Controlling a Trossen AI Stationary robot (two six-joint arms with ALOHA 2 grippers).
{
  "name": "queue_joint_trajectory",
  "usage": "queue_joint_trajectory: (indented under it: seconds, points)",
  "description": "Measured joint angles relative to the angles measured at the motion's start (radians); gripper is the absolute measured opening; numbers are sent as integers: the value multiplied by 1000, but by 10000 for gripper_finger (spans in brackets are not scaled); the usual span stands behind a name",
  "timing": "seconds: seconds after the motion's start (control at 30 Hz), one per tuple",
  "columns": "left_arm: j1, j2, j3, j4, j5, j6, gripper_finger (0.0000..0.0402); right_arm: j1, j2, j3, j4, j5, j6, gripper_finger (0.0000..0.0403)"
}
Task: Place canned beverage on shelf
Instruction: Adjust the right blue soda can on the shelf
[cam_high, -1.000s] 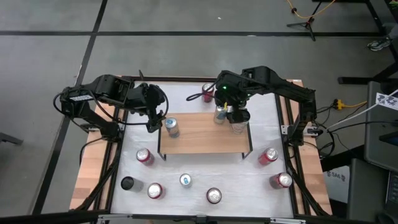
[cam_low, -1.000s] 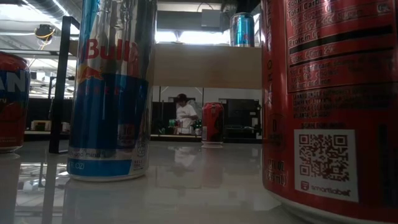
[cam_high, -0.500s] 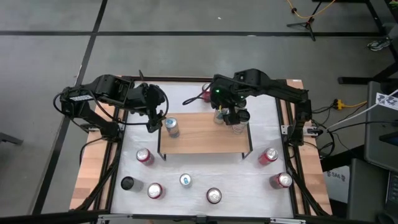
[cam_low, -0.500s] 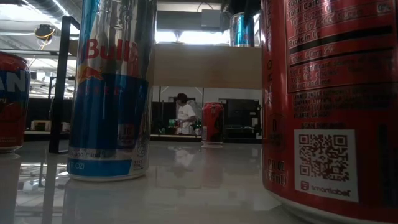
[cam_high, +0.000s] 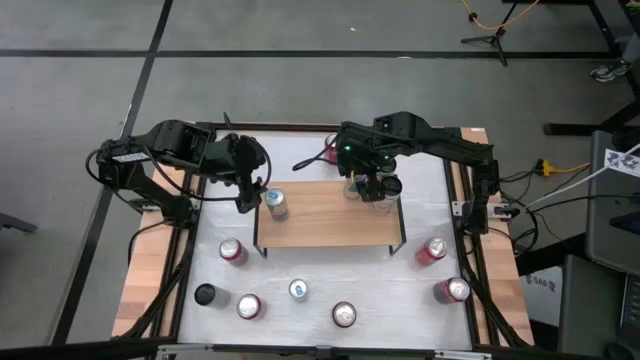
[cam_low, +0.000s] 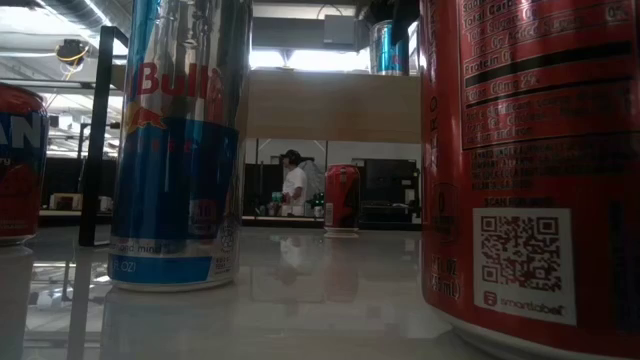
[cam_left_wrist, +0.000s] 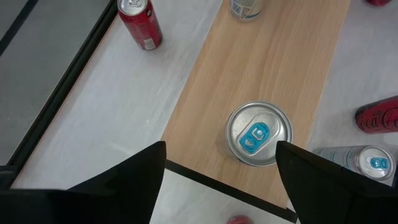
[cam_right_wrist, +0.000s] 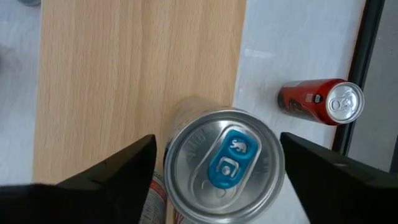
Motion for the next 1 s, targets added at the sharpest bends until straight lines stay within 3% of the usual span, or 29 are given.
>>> queue_joint_trajectory:
  seconds: [0.33, 1.0]
  points:
    - [0, 0, 0, 0, 0, 0, 295, 0, 0, 0, 2, 0, 101, 235]
    - [0, 0, 0, 0, 0, 0, 295, 1, 0, 0, 4, 66, 531, 245]
